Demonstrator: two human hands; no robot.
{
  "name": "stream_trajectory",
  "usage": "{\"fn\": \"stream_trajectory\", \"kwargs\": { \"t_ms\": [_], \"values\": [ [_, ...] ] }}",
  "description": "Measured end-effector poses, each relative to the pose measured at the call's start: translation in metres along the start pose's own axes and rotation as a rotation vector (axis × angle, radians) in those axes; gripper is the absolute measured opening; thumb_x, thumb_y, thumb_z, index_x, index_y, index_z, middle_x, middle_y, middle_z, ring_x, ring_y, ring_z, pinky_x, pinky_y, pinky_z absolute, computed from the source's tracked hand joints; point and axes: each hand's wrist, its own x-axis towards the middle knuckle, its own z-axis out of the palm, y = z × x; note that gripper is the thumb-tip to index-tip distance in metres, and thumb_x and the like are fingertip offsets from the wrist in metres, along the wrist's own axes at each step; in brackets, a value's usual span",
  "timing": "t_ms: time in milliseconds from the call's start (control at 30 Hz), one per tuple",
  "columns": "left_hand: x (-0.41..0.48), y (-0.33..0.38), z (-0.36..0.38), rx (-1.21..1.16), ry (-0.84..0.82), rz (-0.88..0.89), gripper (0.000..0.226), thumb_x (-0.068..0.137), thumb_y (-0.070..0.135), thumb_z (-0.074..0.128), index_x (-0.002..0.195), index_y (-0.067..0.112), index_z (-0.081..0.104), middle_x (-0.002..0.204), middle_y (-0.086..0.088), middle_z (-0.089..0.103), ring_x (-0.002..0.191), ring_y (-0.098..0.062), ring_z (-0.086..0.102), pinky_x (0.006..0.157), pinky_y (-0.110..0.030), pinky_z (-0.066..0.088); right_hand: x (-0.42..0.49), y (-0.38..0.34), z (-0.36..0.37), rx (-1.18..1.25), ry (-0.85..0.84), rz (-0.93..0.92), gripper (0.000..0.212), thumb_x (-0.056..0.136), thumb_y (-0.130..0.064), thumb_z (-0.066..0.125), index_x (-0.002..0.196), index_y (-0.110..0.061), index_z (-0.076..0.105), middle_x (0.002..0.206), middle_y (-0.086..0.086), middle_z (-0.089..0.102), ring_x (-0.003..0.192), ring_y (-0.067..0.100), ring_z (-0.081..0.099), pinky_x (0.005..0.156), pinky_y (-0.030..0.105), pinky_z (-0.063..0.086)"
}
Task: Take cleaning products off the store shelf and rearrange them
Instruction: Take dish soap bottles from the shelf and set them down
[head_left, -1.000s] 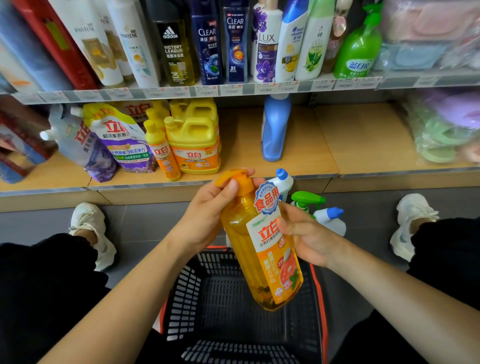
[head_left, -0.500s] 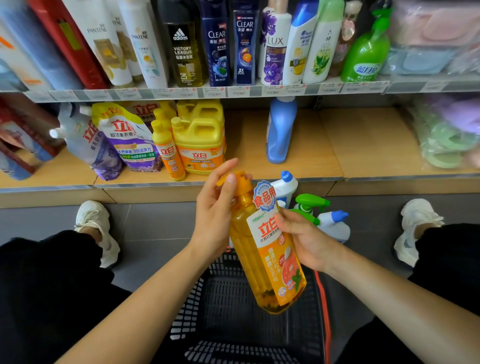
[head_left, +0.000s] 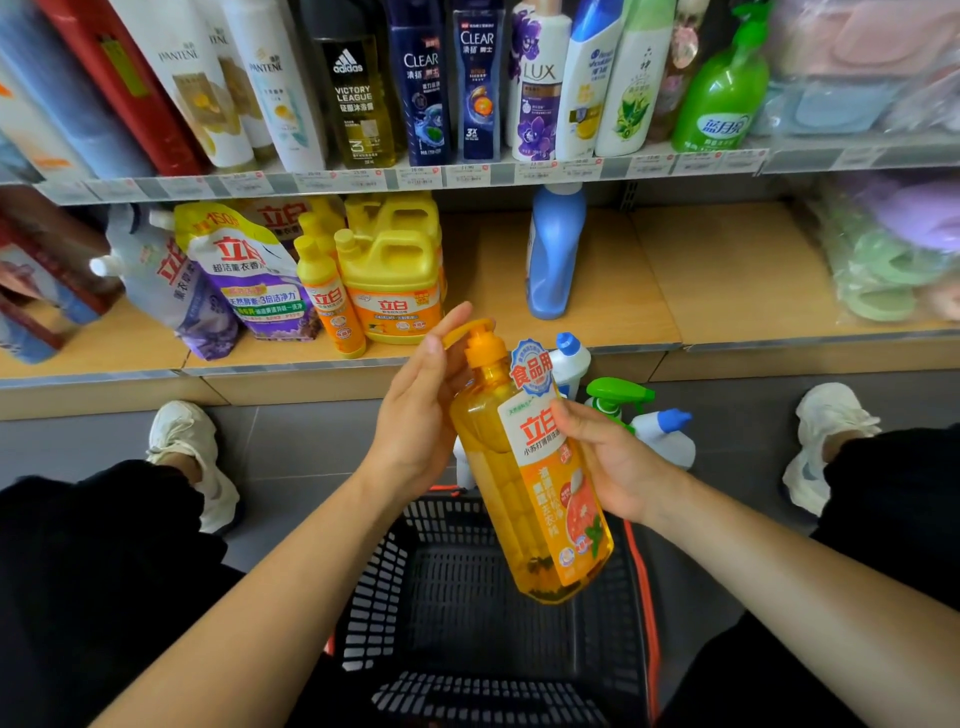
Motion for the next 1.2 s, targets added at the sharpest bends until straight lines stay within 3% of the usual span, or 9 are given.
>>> {"fn": "stream_trajectory", "kwargs": {
  "t_ms": [167,367,500,633,800,900,1000,1100,1200],
  "values": [
    [0.0,0.0,0.002,0.052,0.019,0.048,0.052,0.102,0.043,0.044,0.149,0.02,0.046,0.136,-0.009,0.064,0.126,-0.026,0.061,0.101,-0.043,0.053,0.0,-0.001,-0.002,-0.068,0.058,-0.053,0.075,0.069,-0.041,0.089,0.132,-0.013,0.061,0.131,0.018,0.066,0.12,0.034,0.064,0.088,0.041,0.057],
    [-0.001,0.009,0.001,0.094,0.086,0.106,0.039,0.089,0.02,0.064,0.126,0.008,0.063,0.11,-0.009,0.076,0.1,-0.021,0.073,0.075,-0.028,0.06,-0.001,0.0,-0.004,-0.222,0.085,-0.139,0.068,0.077,-0.018,0.078,0.139,-0.009,0.052,0.128,0.022,0.066,0.119,0.039,0.064,0.096,0.049,0.055],
    [0.005,0.021,-0.008,0.273,0.04,0.061,0.025,0.089,0.009,0.069,0.114,0.01,0.069,0.104,-0.009,0.077,0.1,-0.024,0.073,0.074,-0.033,0.063,0.0,0.002,-0.005,-0.387,0.149,-0.196,0.067,0.072,-0.015,0.084,0.133,-0.019,0.056,0.119,0.013,0.072,0.112,0.03,0.069,0.086,0.039,0.059],
    [0.009,0.034,-0.023,0.508,-0.103,0.046,0.02,0.082,0.016,0.079,0.102,0.014,0.074,0.095,-0.008,0.078,0.087,-0.027,0.074,0.063,-0.037,0.062,-0.001,0.002,-0.005,-0.647,0.21,-0.267,0.073,0.06,-0.036,0.092,0.125,-0.034,0.058,0.116,-0.002,0.074,0.109,0.017,0.07,0.089,0.032,0.056],
    [0.008,0.031,-0.031,0.786,-0.178,0.066,0.019,0.077,0.018,0.087,0.092,0.01,0.078,0.088,-0.02,0.075,0.084,-0.049,0.067,0.071,-0.064,0.055,-0.002,0.005,-0.004,-0.886,0.213,-0.334,0.069,0.058,-0.047,0.091,0.117,-0.055,0.057,0.115,-0.02,0.07,0.109,0.003,0.067,0.088,0.013,0.049],
    [0.007,0.032,-0.033,0.809,-0.243,0.087,0.018,0.077,0.016,0.086,0.093,0.01,0.079,0.092,-0.012,0.077,0.087,-0.035,0.072,0.074,-0.058,0.058,-0.002,0.007,-0.004,-0.922,0.222,-0.363,0.07,0.057,-0.047,0.091,0.117,-0.056,0.055,0.117,-0.023,0.066,0.112,0.001,0.064,0.088,0.012,0.049],
    [0.007,0.037,-0.035,0.821,-0.338,0.079,0.016,0.078,0.013,0.085,0.093,0.014,0.079,0.098,-0.002,0.078,0.094,-0.022,0.074,0.081,-0.052,0.06,-0.001,0.007,-0.007,-0.959,0.212,-0.388,0.072,0.057,-0.046,0.092,0.12,-0.05,0.055,0.117,-0.02,0.065,0.114,0.005,0.063,0.093,0.022,0.052],
    [0.008,0.039,-0.04,0.798,-0.446,0.052,0.019,0.08,0.002,0.083,0.096,0.01,0.079,0.109,0.0,0.077,0.105,-0.019,0.072,0.086,-0.041,0.061,-0.001,0.007,-0.011,-0.978,0.19,-0.387,0.074,0.059,-0.044,0.092,0.123,-0.045,0.055,0.119,-0.016,0.065,0.117,0.009,0.062,0.101,0.034,0.052],
    [0.007,0.039,-0.045,0.789,-0.53,0.048,0.026,0.081,-0.006,0.079,0.103,0.008,0.078,0.119,0.002,0.074,0.115,-0.017,0.067,0.085,-0.032,0.06,-0.003,0.005,-0.014,-0.993,0.177,-0.374,0.073,0.06,-0.042,0.093,0.124,-0.044,0.055,0.12,-0.016,0.064,0.118,0.007,0.06,0.103,0.035,0.05]
  ]
}}
